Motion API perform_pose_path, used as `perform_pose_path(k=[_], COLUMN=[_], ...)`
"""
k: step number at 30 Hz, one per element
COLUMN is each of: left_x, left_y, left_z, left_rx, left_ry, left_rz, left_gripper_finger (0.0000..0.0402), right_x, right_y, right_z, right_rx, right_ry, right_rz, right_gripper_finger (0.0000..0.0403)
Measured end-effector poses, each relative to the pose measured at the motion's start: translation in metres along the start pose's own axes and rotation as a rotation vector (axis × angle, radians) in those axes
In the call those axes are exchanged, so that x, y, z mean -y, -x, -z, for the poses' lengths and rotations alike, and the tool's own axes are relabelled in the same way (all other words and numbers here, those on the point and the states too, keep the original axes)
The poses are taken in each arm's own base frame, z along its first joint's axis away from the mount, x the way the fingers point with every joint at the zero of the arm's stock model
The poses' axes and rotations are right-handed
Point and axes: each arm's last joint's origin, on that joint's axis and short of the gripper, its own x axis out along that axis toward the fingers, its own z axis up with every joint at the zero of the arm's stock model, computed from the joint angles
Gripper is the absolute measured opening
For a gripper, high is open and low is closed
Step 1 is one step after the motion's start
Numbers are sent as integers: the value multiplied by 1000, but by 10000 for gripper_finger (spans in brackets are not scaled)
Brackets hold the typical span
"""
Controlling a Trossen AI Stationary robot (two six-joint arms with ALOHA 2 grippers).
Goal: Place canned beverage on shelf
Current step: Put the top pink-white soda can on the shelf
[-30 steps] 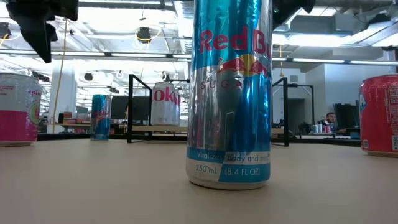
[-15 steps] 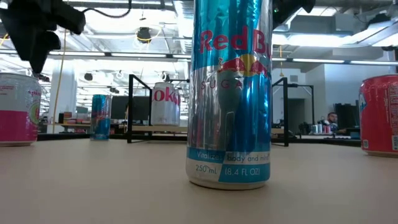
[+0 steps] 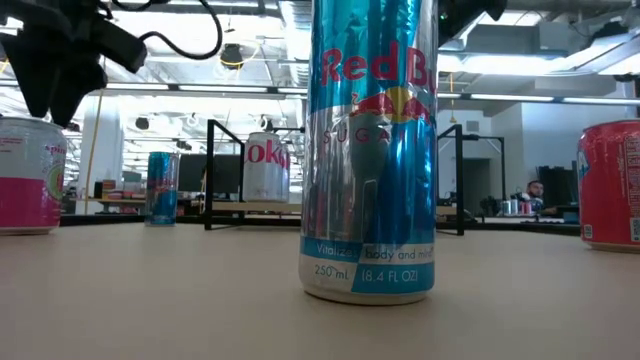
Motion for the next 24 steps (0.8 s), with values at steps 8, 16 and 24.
perform_pose_path(k=[8,16,24], left_x=[-1,0,1], left_y=[-34,-37,-32], left_z=[9,7,2], left_rx=[-123,-87,-52], left_ry=[17,-9,-31], left_rz=[14,11,26], left_gripper_finger=[323,310,269], right_x=[0,-1,2], right_y=[0,0,0], right_z=[1,2,6], right_rx=[-6,-24,-56], right_ry=[-3,-55,-122], right_rz=[-2,-8,15], right_gripper_finger=[27,27,27])
